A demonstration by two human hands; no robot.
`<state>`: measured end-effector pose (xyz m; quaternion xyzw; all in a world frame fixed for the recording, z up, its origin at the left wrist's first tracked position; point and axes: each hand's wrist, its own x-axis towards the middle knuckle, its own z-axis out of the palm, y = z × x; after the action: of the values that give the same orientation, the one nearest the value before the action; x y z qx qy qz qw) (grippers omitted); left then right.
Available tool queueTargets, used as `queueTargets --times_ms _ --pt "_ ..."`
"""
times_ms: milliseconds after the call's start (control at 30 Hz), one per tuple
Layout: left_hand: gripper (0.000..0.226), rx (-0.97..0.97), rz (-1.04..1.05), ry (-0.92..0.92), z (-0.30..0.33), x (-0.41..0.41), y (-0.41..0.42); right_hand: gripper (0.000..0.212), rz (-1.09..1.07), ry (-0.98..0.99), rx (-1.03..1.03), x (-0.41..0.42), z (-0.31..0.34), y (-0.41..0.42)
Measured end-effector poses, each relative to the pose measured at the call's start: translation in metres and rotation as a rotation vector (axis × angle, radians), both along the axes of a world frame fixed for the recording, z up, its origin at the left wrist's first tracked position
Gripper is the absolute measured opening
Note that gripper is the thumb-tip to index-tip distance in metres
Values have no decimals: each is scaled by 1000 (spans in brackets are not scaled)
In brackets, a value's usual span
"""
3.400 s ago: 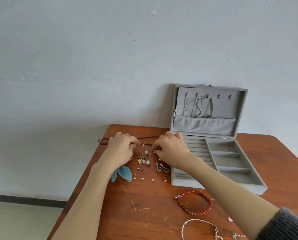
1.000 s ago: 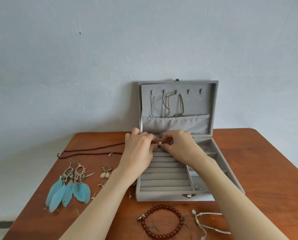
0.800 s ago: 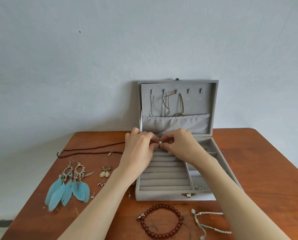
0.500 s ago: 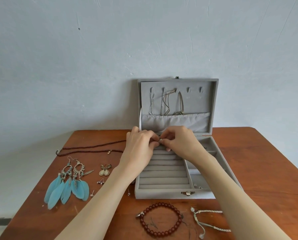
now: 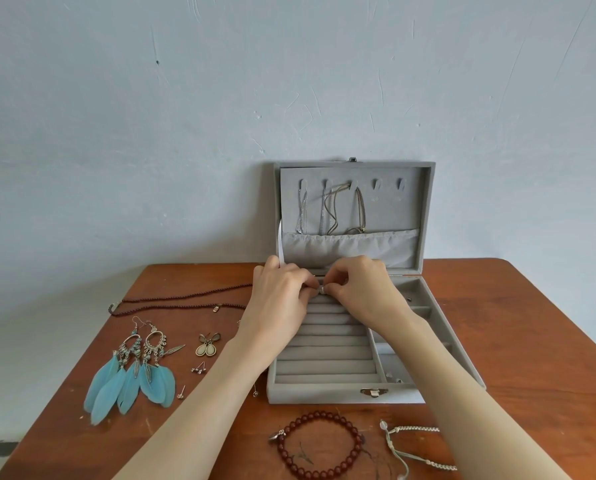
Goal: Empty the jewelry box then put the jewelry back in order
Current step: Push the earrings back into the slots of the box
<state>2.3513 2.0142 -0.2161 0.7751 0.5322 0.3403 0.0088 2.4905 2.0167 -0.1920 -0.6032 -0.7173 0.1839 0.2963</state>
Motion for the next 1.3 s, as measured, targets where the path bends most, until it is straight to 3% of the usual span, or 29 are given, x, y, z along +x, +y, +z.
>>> queueTargets --times_ms 200,333,467,600,733,867,1033,1300 --pt "14 34 8 71 -2 0 0 8 14 -55 -16 1 2 -1" --pt "17 66 32 154 2 -2 -3 7 27 -1 -9 1 3 -3" --pt "19 70 33 110 17 -12 -10 10 69 61 17 0 8 -11" --pt "27 -40 10 23 31 -41 -21 14 147 128 29 -9 12 -23" --pt "22 -178 120 20 25 -81 -33 16 224 139 48 -32 12 -31" --pt "17 -311 166 59 15 -99 -37 15 258 -44 77 -59 6 -30" --pt "15 -340 133 57 9 -96 -34 23 158 -359 89 -80 0 -28" --pt "17 -292 128 67 1 -85 -32 25 70 -545 123 -92 -3 -28"
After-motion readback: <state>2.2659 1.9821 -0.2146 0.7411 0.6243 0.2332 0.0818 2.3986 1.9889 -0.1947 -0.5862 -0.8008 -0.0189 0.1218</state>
